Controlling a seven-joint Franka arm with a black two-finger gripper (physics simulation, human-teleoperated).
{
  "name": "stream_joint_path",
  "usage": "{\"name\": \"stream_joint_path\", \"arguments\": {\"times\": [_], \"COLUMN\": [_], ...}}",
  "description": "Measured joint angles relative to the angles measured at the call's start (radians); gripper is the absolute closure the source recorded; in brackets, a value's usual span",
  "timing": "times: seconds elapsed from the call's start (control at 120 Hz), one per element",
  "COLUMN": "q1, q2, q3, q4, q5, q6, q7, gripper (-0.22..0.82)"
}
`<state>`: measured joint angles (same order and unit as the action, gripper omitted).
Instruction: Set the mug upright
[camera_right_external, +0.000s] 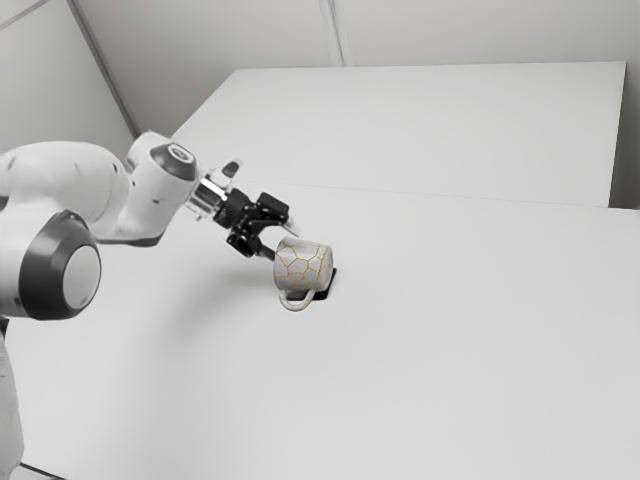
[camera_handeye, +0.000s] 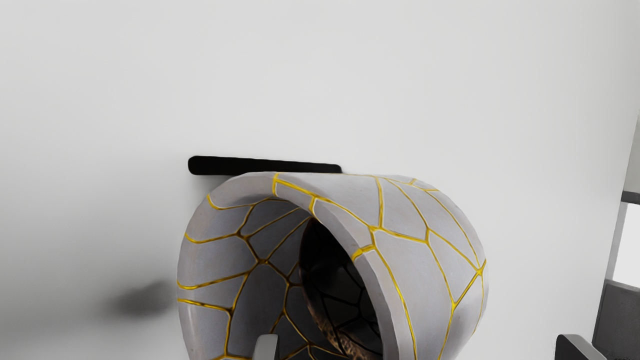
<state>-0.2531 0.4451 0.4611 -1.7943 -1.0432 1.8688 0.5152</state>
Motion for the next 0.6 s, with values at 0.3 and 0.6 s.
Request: {"name": "stream_joint_path", "arguments": {"times": [0.3,0.6], "q1": [-0.006,-0.008], "q2": [-0.017,-0.035], "q3": [-0.019,-0.036], "q4": [-0.045,-0.041], "q5": [-0.074,-0.075], "q6": [0.000,0.003], "q7": [0.045,0.061], "gripper": [0.20,0.62]}}
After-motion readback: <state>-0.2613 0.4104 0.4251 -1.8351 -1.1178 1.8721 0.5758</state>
